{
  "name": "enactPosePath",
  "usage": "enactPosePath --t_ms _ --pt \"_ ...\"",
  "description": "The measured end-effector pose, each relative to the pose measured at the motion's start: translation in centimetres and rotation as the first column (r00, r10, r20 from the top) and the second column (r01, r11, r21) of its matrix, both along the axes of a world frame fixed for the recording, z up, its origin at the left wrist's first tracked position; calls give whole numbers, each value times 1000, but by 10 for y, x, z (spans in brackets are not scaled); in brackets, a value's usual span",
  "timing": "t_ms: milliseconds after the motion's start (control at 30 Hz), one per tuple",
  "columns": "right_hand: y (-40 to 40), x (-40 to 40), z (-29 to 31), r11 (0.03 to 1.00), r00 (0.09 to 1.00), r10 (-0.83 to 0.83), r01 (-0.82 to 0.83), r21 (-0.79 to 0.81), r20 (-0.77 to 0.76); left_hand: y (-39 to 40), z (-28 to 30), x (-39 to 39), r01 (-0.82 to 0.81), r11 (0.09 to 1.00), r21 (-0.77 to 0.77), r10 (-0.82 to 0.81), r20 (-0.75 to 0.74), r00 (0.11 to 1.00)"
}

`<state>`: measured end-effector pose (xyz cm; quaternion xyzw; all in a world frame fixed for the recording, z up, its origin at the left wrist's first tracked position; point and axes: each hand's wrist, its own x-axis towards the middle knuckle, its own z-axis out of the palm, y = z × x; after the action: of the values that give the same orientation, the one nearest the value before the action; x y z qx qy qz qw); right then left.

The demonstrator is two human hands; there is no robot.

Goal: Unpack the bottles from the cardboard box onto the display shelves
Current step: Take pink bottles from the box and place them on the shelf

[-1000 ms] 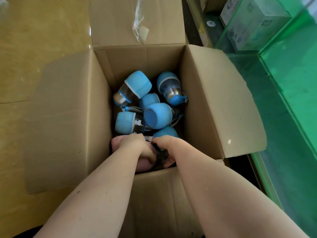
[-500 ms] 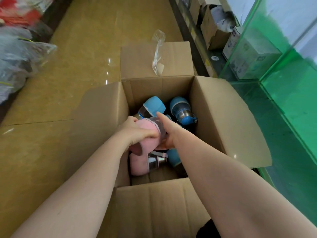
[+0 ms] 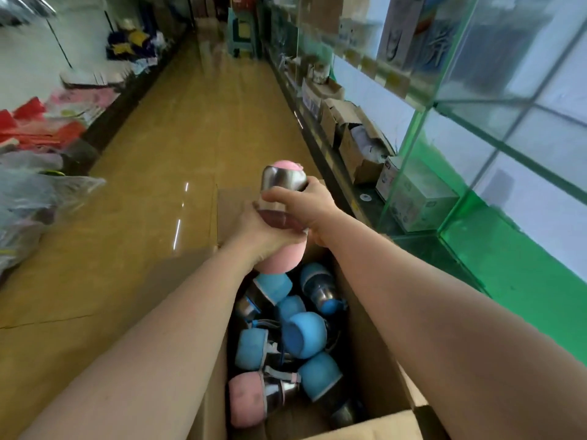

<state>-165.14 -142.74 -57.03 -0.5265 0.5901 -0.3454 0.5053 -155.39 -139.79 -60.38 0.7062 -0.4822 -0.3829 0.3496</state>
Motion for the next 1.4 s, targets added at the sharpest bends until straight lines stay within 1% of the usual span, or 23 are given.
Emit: enactPosePath --t_ms 100,200,300,400,533,667,767,833,967,1100,1167,1300,1333,1400 --pt "-11 0 26 997 1000 -15 15 -75 0 -21 26 -2 16 998 -60 -15 13 1000" --pt "-20 1 62 995 1000 -9 8 -102 -3 -33 65 -2 31 998 -49 -31 6 1000" --pt "-25 3 116 990 999 -32 28 -135 -24 -41 119 -1 11 999 -39 -11 -13 1000" --pt "-29 6 183 987 998 -45 38 -159 -42 -47 188 1 30 999 -43 -31 -11 999" --pt "-30 10 283 980 996 -62 47 -194 -69 -54 282 6 43 995 -90 -50 -73 996" --pt "-26 12 392 973 994 -73 53 -225 -80 -49 393 8 83 989 -125 -98 -117 988" --pt "-18 14 469 964 992 -96 72 -255 -82 -43 471 9 115 978 -173 -136 -120 983" --pt "-12 14 516 956 990 -118 93 -277 -75 -40 519 10 137 970 -202 -160 -102 982" --pt "7 7 598 936 984 -167 137 -323 -65 -25 603 7 213 950 -228 -223 -20 975" --pt "29 -3 663 916 974 -226 204 -347 -26 -5 672 -5 346 897 -273 -330 106 938" --pt "40 -10 689 904 968 -252 243 -351 22 4 701 -14 396 868 -298 -367 151 918" --pt "64 -33 730 869 948 -310 314 -383 74 24 746 -38 504 797 -331 -468 189 863" --pt "72 -41 739 855 941 -330 333 -397 79 30 755 -45 528 775 -346 -486 208 849" --pt "88 -58 755 826 927 -373 350 -441 37 38 770 -61 549 750 -369 -503 221 836"
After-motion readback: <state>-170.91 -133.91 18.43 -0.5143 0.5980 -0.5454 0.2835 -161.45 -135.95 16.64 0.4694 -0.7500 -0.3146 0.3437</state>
